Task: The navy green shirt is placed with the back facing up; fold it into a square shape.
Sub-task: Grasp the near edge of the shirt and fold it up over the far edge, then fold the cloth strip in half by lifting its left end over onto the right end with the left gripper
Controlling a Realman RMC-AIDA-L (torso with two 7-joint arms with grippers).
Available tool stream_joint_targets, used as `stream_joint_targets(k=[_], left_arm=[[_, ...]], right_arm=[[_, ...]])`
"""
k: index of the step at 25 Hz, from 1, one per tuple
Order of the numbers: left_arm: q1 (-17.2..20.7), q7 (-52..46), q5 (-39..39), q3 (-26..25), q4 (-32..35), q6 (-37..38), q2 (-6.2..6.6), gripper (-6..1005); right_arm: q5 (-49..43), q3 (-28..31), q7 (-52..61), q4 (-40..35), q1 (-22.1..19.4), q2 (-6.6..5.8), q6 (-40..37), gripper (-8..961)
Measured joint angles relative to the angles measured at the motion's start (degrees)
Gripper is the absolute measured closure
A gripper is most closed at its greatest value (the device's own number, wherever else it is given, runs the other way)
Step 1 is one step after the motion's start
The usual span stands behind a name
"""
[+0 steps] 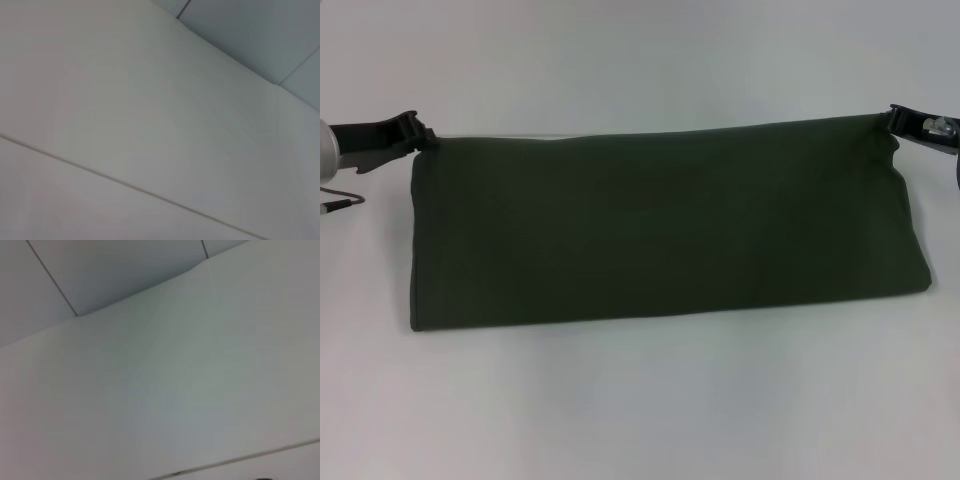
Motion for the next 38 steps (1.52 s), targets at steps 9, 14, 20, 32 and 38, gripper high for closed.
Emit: stream_joint_targets(k=[9, 14, 20, 32, 38], left_arm=[[0.02, -0.02, -0.05, 0.08, 0.34, -1.28, -0.48, 998], [0.03, -0.02, -0.46, 0.08, 0.54, -1.9, -0.76, 995], [0.24, 0.73, -0.53, 0.12, 1.2, -2.1, -1.47, 990], [3.81, 0.12, -6.38, 0.13, 5.06, 3.8, -2.51, 771], [13.57, 2.4, -21.4, 0.03, 8.23, 22.16, -2.42, 490]], right_arm=[[0.0, -0.21, -0.19, 0.19, 1.63, -0.45, 0.62, 838], [0.0, -0.32, -0.49, 0.22, 2.27, -0.45, 1.25, 832], [-0.24, -0.57, 0.03, 0.37, 2.4, -0.59, 1.23, 826], [-4.49, -0.74, 4.89, -3.38, 0.14, -6.21, -6.4, 730], [0.75, 2.55, 6.52, -12.77, -9.95, -6.6, -24.6, 551]])
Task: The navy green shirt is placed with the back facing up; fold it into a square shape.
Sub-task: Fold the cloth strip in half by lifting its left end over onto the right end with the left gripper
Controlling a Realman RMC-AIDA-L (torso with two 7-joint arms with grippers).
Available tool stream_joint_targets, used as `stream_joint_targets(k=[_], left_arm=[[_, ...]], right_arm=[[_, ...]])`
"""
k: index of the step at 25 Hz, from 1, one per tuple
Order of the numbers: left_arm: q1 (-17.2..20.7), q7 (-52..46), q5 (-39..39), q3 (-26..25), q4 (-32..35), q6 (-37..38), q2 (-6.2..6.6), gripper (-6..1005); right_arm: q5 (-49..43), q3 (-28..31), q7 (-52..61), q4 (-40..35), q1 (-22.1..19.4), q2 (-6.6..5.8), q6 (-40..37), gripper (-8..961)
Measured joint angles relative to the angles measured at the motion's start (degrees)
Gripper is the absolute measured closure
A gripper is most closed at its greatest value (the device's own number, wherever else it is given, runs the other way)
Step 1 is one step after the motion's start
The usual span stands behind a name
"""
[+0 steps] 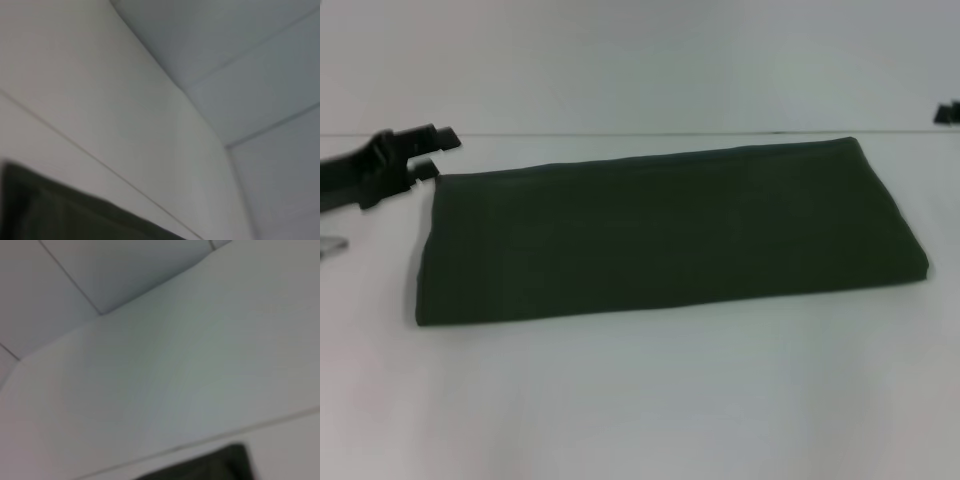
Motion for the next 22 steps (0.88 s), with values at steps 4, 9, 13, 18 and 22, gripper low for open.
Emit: stream_joint_targets(k=[4, 9, 13, 18, 22], left_arm=[[4.81, 0.15, -5.55, -1.57, -3.62, 9.9, 0.75, 376], [9.43, -4.15, -5.12, -2.81, -7.62, 13.73, 0.89, 233], [11.65, -6.85, -4.08, -2.98, -9.95, 10.34, 0.36, 94], [12.45, -8.58, -3.91, -2.82, -12.88, 4.34, -0.31, 63], [11.98, -8.96, -3.92, -2.21, -15.21, 1.5, -0.37, 65]], right_arm=[[8.37, 2.32, -4.9, -0.88, -6.83, 1.89, -7.64, 409], [13.98, 5.36, -9.87, 0.73, -11.61, 3.55, -12.47, 181], [14.75, 8.51, -12.42, 3.64, -12.15, 3.63, -13.73, 71], [14.84, 9.16, -13.68, 4.82, -11.7, 3.21, -13.99, 29], [14.9, 9.23, -13.85, 4.86, -11.64, 3.24, -13.85, 28]])
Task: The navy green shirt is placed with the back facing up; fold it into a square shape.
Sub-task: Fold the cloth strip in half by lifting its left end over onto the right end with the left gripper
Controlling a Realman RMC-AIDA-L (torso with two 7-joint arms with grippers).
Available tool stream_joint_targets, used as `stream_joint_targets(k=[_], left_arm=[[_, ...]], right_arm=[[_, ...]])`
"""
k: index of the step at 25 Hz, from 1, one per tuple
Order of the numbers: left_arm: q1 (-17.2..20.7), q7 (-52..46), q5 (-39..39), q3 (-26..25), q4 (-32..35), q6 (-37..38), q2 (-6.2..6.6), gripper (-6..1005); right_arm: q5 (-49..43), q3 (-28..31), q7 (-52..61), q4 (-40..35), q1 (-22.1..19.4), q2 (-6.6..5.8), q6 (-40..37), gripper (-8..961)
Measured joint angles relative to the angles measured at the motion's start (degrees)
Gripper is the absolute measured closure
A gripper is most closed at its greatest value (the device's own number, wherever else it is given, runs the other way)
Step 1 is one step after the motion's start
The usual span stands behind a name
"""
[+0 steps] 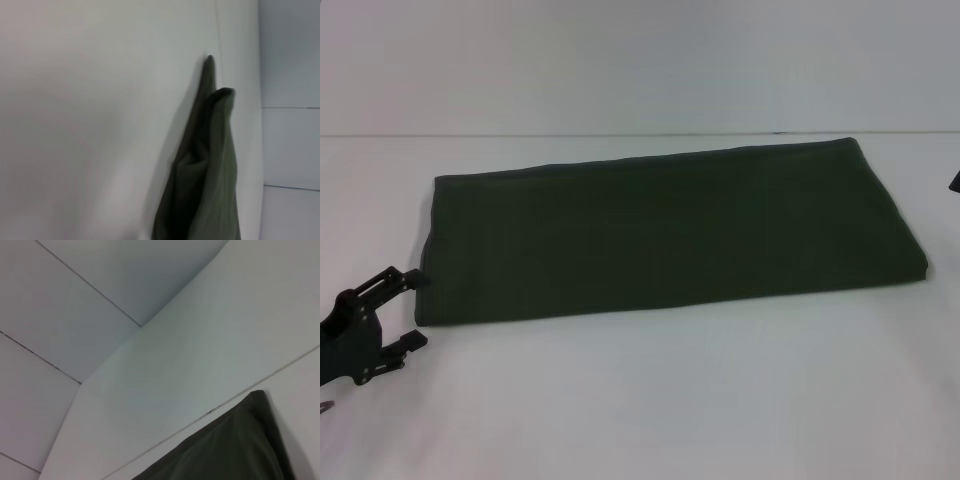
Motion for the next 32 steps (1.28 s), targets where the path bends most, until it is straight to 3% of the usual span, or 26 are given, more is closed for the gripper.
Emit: stream_joint_targets(k=[22, 32], left_arm=[[-1.46, -1.98, -0.02, 0.71, -1.21, -4.47, 0.0, 64], [-4.16, -2.34, 1.19, 1.19, -3.19, -6.72, 0.26, 64]], right_arm=[[0.09, 1.39, 0.2, 0.11, -0.01, 0.46, 0.12, 29], [0.19, 1.78, 0.34, 0.1, -0.08, 0.54, -0.23, 29]])
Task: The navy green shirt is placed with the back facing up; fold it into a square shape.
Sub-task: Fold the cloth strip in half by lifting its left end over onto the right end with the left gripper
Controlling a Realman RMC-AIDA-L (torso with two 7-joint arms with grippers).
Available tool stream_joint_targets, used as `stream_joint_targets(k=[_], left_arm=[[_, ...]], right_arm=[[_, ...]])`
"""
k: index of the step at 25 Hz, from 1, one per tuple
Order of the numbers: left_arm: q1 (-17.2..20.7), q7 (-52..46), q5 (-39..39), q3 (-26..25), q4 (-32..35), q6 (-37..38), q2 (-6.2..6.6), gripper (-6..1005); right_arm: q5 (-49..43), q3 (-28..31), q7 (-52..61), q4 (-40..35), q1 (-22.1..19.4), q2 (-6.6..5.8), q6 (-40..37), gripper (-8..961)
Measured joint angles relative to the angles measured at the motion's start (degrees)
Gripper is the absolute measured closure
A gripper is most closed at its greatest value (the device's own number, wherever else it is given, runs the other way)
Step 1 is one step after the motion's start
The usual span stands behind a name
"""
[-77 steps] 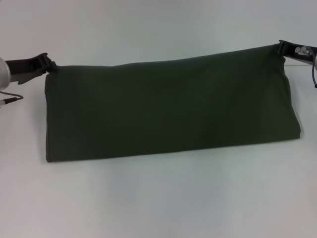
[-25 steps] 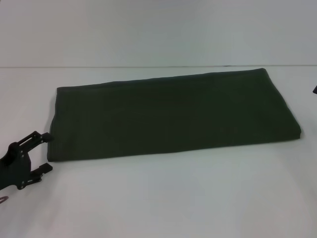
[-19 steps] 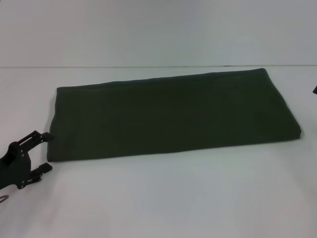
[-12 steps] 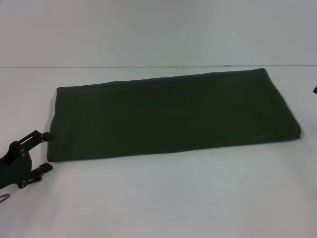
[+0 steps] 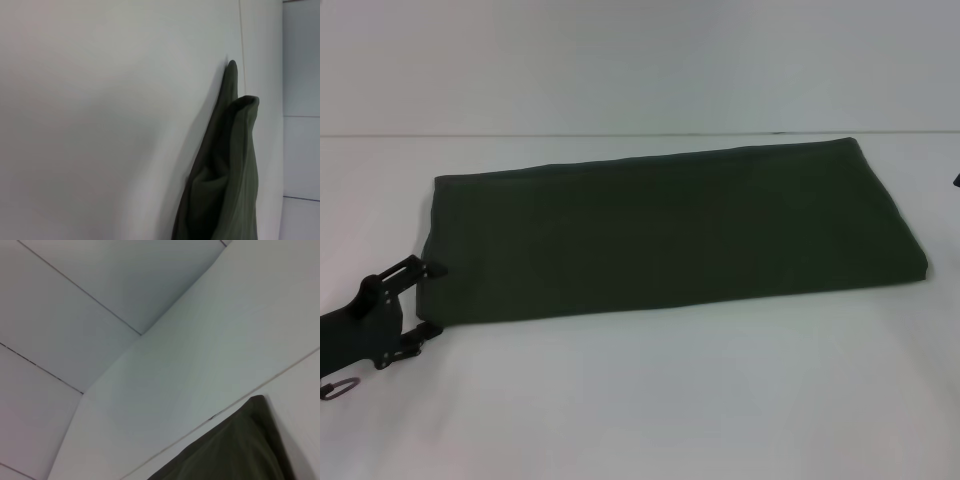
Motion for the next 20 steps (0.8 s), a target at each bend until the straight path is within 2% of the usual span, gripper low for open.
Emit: stream_joint_targets(k=[7, 13, 20], left_arm=[[-1.55, 1.47, -0.61, -0.11, 0.24, 0.58, -0.41, 64], [-1.58, 5.84, -5.73, -0.21, 0.13, 4.71, -0.53, 65], [-0.5, 4.54, -3.44, 0.79, -1.81, 2.76, -0.44, 64]], right_arm=[[0.08, 0.11, 0.11, 0.0, -0.28, 0.0, -0.07, 29], [0.08, 0.71, -0.18, 0.37, -0.28, 0.0, -0.2, 29], [0.08, 0.8, -0.27, 0.71, -0.33, -0.07, -0.07, 29]])
